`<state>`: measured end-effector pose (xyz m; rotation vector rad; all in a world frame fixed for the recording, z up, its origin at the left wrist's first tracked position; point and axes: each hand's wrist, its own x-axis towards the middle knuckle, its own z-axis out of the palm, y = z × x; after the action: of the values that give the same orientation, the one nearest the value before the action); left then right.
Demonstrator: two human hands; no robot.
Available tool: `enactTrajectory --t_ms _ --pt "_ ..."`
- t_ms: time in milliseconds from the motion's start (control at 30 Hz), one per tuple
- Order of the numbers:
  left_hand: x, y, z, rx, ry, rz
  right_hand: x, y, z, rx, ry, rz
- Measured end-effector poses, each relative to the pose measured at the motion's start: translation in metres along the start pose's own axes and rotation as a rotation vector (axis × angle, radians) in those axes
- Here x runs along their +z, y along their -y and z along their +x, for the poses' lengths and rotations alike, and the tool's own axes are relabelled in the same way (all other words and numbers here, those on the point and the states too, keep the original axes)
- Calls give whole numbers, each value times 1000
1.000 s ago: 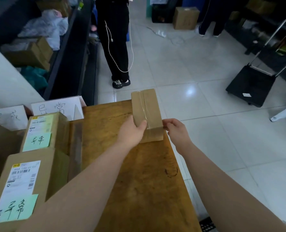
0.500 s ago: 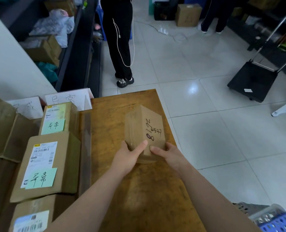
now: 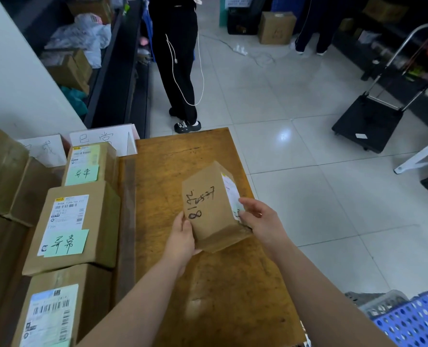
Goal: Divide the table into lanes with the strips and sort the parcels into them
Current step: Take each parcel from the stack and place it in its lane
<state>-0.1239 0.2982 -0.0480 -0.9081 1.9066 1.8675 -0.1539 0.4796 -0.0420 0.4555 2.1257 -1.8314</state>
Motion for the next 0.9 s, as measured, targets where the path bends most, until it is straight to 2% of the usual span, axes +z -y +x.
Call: enactTrajectory --t_ms 133,333,567,733,900 --pt "-2 5 -4 34 17 143 7 -1 -5 21 21 -88" --pt "-11 17 -1 28 83 103 14 -10 -10 24 -4 -164" --pt "-20 17 -15 39 17 82 29 -10 -18 55 107 -208" --pt "-27 11 -20 99 -4 60 38 4 -22 3 53 -160" --pt "-46 -7 -28 218 -36 26 50 42 -31 -132 53 -126"
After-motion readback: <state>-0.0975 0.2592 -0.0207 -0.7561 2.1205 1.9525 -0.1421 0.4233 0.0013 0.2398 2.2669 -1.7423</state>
